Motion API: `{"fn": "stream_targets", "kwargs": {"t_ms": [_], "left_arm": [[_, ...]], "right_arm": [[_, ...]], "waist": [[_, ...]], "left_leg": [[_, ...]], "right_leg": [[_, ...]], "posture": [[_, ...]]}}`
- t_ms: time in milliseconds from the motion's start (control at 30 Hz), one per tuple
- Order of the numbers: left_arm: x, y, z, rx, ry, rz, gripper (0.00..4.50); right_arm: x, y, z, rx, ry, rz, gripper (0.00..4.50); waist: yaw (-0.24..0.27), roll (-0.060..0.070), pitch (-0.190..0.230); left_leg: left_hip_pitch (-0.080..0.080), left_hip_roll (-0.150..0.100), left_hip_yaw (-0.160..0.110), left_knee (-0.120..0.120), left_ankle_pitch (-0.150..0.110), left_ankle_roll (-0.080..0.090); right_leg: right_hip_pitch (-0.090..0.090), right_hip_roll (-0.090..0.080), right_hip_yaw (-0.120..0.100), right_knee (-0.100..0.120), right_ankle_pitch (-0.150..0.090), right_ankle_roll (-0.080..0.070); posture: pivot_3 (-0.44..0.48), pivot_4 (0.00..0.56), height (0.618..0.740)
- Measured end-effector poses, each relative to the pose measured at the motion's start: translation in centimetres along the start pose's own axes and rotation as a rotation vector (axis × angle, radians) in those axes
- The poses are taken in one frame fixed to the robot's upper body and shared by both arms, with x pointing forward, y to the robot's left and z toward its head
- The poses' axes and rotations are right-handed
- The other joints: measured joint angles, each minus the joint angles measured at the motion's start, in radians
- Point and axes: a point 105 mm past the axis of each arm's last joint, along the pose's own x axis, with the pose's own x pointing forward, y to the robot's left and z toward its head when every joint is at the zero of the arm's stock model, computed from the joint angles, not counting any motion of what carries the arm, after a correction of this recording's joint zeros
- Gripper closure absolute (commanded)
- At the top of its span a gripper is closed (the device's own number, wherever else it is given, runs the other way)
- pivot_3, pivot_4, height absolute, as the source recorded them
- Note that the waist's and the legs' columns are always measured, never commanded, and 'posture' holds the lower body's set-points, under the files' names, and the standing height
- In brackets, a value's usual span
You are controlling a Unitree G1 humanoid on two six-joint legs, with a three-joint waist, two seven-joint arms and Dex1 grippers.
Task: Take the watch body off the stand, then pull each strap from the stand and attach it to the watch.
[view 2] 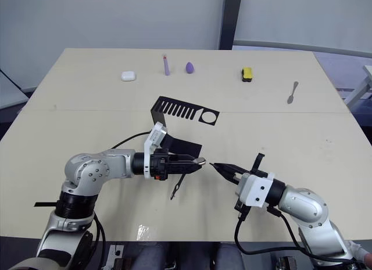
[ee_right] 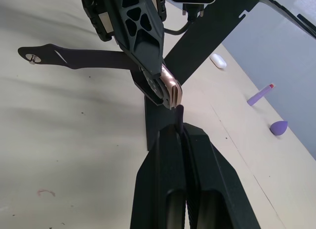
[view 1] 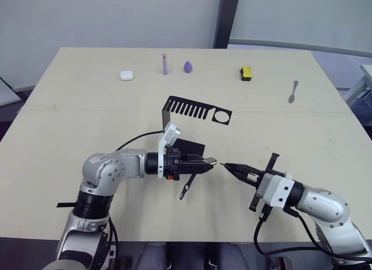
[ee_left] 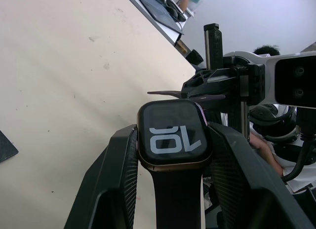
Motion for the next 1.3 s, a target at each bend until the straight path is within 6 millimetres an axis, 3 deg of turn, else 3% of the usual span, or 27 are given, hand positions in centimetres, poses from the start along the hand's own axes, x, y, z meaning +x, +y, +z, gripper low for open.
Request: {"fn": "stream_targets", "kwargs": {"t_ms": [167,1300], "left_arm": [[0.06,0.01,-0.08,0.000,0.004,0.001,2.91],[0.27,0.32,-0.85,0.004,0.035,0.017,2.91]], "right_arm": [[0.38,0.73,0.01,0.015,-0.007,0.021,4.50],[0.20,0.92,0.01,0.005,-0.006,0.021,4.50]], "waist": [[0.000,0.000,0.000],[0.000,0.000,0.000]], "left_leg": [[0.000,0.000,0.000,0.000,0.000,0.000],[0.000,0.000,0.000,0.000,0.000,0.000]], "right_leg": [[0.000,0.000,0.001,0.000,0.000,0.000],[0.000,0.000,0.005,0.000,0.000,0.000]], "posture": [[0.000,0.150,0.740],[0.000,0.150,0.740]]}}
